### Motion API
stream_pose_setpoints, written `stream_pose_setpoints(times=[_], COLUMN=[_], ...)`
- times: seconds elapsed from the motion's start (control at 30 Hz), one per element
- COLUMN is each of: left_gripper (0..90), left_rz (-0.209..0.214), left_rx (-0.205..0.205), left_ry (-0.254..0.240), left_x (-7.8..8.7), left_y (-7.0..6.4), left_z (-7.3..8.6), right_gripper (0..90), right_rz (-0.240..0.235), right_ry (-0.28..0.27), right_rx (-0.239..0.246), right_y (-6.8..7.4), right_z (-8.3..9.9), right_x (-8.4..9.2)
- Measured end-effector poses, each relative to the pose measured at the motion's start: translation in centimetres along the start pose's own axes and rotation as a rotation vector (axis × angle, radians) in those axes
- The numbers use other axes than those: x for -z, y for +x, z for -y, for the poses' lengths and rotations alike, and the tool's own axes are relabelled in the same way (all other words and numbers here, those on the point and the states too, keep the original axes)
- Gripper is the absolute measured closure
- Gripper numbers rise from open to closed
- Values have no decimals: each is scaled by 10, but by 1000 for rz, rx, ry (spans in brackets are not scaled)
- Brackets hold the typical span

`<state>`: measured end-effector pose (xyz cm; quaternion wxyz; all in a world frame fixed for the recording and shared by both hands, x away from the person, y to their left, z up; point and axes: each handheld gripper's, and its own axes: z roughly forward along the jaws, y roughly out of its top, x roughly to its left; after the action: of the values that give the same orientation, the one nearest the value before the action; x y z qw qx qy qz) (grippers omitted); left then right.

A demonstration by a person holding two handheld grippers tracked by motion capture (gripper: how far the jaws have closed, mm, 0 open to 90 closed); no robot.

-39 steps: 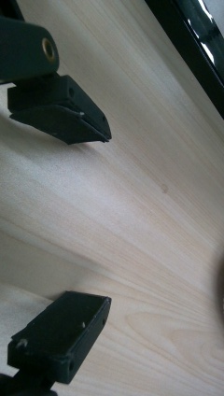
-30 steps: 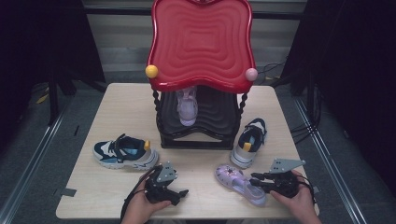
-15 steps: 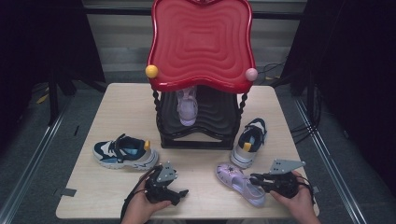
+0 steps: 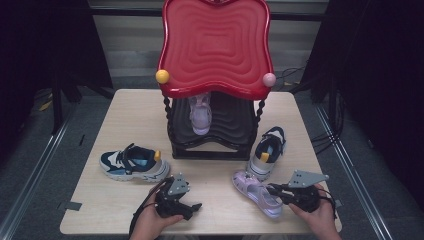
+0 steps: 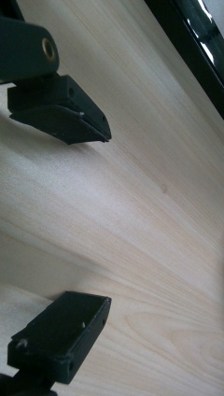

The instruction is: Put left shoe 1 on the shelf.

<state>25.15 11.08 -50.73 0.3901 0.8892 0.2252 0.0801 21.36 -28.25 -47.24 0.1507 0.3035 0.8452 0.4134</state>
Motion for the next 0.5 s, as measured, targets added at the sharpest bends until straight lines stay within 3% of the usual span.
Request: stream_pose_setpoints(times=[0.5], left_gripper=[165], left_rz=[0], left_rx=[0], left_ry=[0], left_x=[0], left_y=[0], left_z=[0], right_gripper=[831], right_rz=[0], right_ry=[-58], right_rx=[14], right_y=[7], right_z=[-13], right_x=[2])
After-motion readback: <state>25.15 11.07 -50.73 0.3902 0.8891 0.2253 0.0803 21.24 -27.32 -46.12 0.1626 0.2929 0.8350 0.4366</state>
